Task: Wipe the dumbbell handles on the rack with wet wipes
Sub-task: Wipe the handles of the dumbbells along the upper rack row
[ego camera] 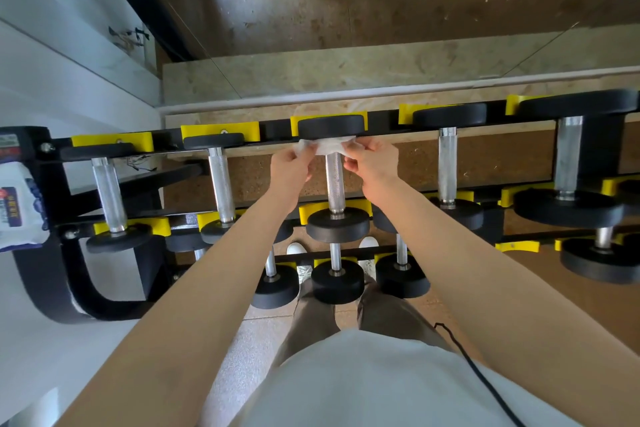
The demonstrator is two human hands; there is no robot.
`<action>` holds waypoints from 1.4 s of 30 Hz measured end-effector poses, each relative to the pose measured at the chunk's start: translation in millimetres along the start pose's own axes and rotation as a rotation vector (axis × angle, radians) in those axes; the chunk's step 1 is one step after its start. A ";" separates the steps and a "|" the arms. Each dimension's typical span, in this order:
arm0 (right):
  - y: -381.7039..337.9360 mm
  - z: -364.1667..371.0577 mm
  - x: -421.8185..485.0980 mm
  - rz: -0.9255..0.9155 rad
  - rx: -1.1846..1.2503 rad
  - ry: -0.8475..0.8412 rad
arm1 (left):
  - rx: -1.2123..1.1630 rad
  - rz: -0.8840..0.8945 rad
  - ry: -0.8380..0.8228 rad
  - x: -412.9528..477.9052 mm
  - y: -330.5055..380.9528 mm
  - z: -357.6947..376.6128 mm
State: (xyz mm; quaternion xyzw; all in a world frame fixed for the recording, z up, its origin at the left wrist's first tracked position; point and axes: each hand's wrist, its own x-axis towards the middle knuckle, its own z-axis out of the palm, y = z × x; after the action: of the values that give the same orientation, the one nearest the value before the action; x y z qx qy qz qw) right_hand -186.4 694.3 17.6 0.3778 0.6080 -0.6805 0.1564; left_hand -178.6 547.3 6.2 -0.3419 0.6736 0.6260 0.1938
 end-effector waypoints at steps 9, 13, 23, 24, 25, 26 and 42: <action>0.7 -3.4 12.7 0.121 0.058 0.208 | -0.081 0.052 0.120 6.7 -5.6 19.9; 0.3 6.8 2.9 0.059 0.007 -0.039 | -0.131 -0.115 0.308 14.3 -10.9 8.8; 13.1 -25.1 14.1 0.004 -0.161 -0.012 | 0.065 0.039 0.082 3.1 -22.1 3.0; 14.7 -24.1 10.3 -0.012 -0.179 -0.099 | 0.081 0.012 0.122 4.8 -27.9 -2.2; 16.0 -23.1 6.2 -0.039 -0.204 -0.169 | 0.093 -0.014 0.155 6.2 -33.4 -6.8; 17.3 -22.8 3.4 -0.065 -0.226 -0.210 | 0.108 -0.036 0.174 6.0 -36.7 -9.9; 34.5 -53.9 -10.6 -0.008 -0.370 -0.244 | 0.402 0.071 -0.010 -8.8 -52.9 -27.8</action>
State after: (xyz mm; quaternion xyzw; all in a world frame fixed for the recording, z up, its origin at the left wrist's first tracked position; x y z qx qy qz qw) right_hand -138.7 735.3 2.0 0.2549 0.7005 -0.5989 0.2927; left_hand -130.6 523.0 -21.4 -0.2693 0.7957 0.4870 0.2392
